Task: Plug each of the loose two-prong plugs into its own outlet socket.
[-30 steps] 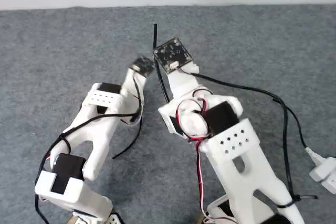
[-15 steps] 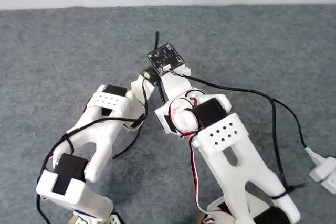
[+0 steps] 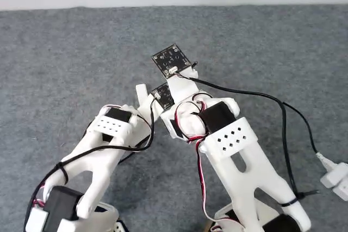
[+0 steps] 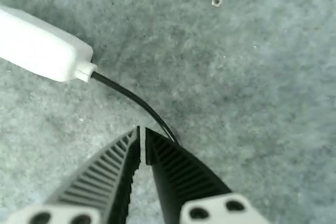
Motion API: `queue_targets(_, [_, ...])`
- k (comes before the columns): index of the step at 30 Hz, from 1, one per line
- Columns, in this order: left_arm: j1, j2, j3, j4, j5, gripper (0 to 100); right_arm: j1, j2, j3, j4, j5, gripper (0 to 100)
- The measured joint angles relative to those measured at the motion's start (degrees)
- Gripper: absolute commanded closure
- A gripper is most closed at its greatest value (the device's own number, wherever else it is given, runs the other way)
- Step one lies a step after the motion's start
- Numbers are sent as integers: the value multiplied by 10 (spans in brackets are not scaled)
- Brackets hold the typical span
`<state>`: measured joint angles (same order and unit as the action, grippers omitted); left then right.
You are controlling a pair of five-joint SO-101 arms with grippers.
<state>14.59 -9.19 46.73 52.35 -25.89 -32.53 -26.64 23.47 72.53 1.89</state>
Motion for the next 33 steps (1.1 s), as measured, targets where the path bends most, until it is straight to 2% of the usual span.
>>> queue_targets(18, [11, -10, 14, -4, -18, 987, -1, 4, 1, 0, 0, 991])
queue_targets(24, [7, -10, 14, -52, 55, 979, 37, 4, 1, 0, 0, 991])
queue_targets(30, [-38, -10, -7, -91, 171, 836, 125, 4, 36, -18, 0, 991])
queue_targets(33, [-36, -10, -28, -94, 217, 828, 156, 4, 71, -59, 0, 991])
